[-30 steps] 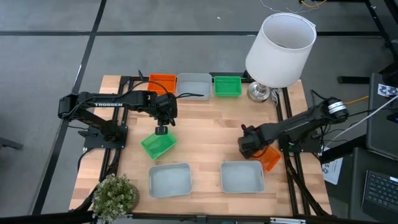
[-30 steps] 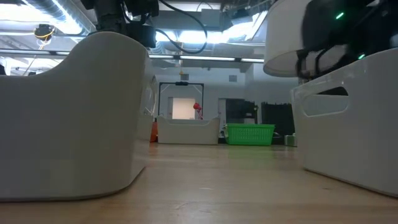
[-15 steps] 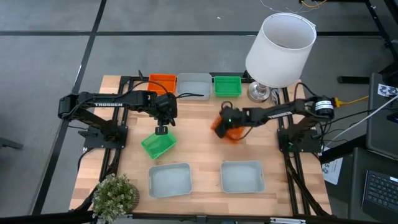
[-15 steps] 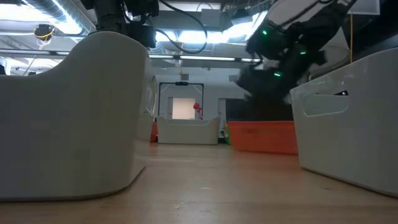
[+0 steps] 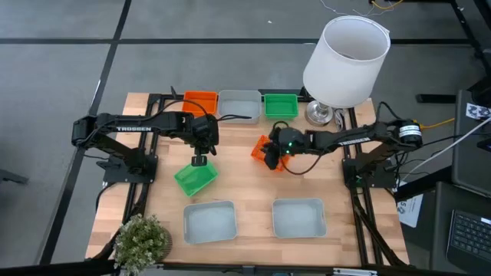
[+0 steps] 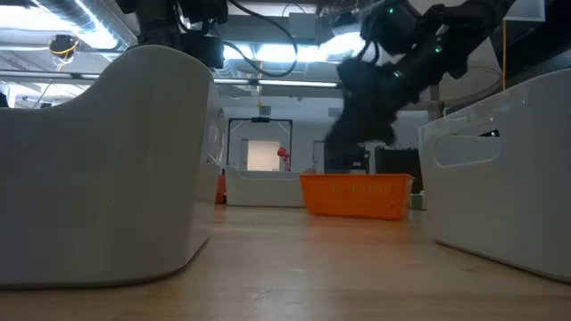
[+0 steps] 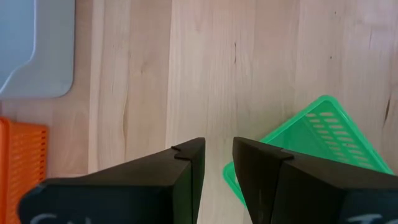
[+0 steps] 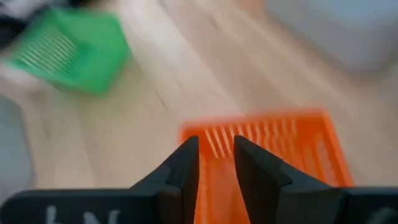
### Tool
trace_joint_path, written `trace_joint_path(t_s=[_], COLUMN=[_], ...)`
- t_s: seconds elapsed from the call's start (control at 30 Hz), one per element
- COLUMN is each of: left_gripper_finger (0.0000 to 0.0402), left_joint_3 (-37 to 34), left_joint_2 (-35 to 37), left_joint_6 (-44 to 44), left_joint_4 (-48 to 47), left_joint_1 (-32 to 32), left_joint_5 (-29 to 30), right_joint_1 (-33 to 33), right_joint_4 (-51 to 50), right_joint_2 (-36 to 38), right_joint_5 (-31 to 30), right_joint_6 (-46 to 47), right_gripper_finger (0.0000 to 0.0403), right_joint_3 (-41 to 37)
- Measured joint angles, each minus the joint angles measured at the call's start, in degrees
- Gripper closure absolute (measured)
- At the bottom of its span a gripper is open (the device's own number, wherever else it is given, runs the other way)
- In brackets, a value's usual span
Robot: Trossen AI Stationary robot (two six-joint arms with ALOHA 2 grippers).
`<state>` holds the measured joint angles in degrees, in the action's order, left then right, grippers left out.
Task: Stack baskets by color
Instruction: Stack the bottom orange bin on the orange bin
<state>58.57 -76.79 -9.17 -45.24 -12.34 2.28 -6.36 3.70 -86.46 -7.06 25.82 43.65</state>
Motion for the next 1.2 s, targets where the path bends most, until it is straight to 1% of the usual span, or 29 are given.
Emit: trace_joint_path(t_s=[0.1, 0.17, 0.27, 0.4, 0.43, 0.47, 0.53, 0.6, 0.63, 0.7, 0.8, 0.87, 0.97, 1.07, 1.13, 1.2], left_gripper_finger=[0.0326, 0.0326, 0.0326, 0.0326, 0.0326, 0.0326, 0.0326, 0.0326, 0.0326, 0.0326, 0.0326, 0.0326, 0.0326, 0.0326, 0.0326, 0.0326], left_joint_3=[0.00, 0.00, 0.00, 0.00, 0.00, 0.00, 0.00, 0.00, 0.00, 0.00, 0.00, 0.00, 0.00, 0.00, 0.00, 0.00], left_joint_2=[0.00, 0.00, 0.02, 0.02, 0.02, 0.02, 0.02, 0.02, 0.02, 0.02, 0.02, 0.02, 0.02, 0.02, 0.02, 0.02], left_joint_6=[0.00, -0.01, 0.00, 0.00, 0.00, 0.00, -0.02, -0.02, -0.02, -0.02, -0.02, -0.02, -0.02, 0.03, 0.72, 1.39], left_joint_4=[0.08, 0.13, 0.78, 2.17, 2.44, 2.70, 3.17, 3.12, 3.22, 3.32, 3.61, 4.09, 5.14, 6.65, 7.45, 9.19], left_joint_1=[0.00, -0.01, -0.02, 0.00, -0.01, 0.00, -0.01, -0.02, -0.01, 0.00, 0.00, 0.00, -0.01, 0.00, 0.02, 0.02], left_joint_5=[-0.02, 0.00, 0.00, -0.01, 0.00, -0.02, -0.01, -0.01, -0.01, -0.01, -0.02, 0.00, 0.00, -0.02, -0.02, -0.04], right_joint_1=[0.59, 0.75, 0.80, 0.36, 0.18, -0.01, -0.14, -0.09, 0.11, 0.85, 1.98, 2.98, 4.95, 6.75, 7.95, 9.59], right_joint_4=[-8.57, -13.60, -16.97, -16.64, -14.53, -12.23, -8.93, -8.03, -9.06, -14.50, -27.80, -35.80, -46.57, -56.69, -61.05, -62.39], right_joint_2=[-2.34, -4.84, -9.47, -18.79, -21.23, -23.39, -26.31, -27.34, -27.33, -26.55, -24.63, -22.42, -18.12, -12.62, -8.02, -2.73], right_joint_5=[-0.71, -1.49, -3.89, -4.29, -3.71, -1.85, 3.87, 8.91, 9.87, 9.52, 6.58, 3.81, -1.16, -5.43, -8.43, -11.30], right_joint_6=[4.85, 6.36, 6.52, 1.82, -0.94, -3.86, -9.34, -12.95, -14.69, -17.23, -17.63, -17.66, -16.73, -12.28, -8.12, -3.78], right_gripper_finger=[0.0303, 0.0303, 0.0303, 0.0303, 0.0303, 0.0303, 0.0303, 0.0303, 0.0303, 0.0303, 0.0303, 0.0303, 0.0303, 0.0303, 0.0303, 0.0303], right_joint_3=[1.86, 4.06, 9.04, 17.99, 20.89, 23.82, 29.41, 34.34, 36.34, 39.71, 43.62, 44.75, 44.18, 42.24, 39.77, 35.81])
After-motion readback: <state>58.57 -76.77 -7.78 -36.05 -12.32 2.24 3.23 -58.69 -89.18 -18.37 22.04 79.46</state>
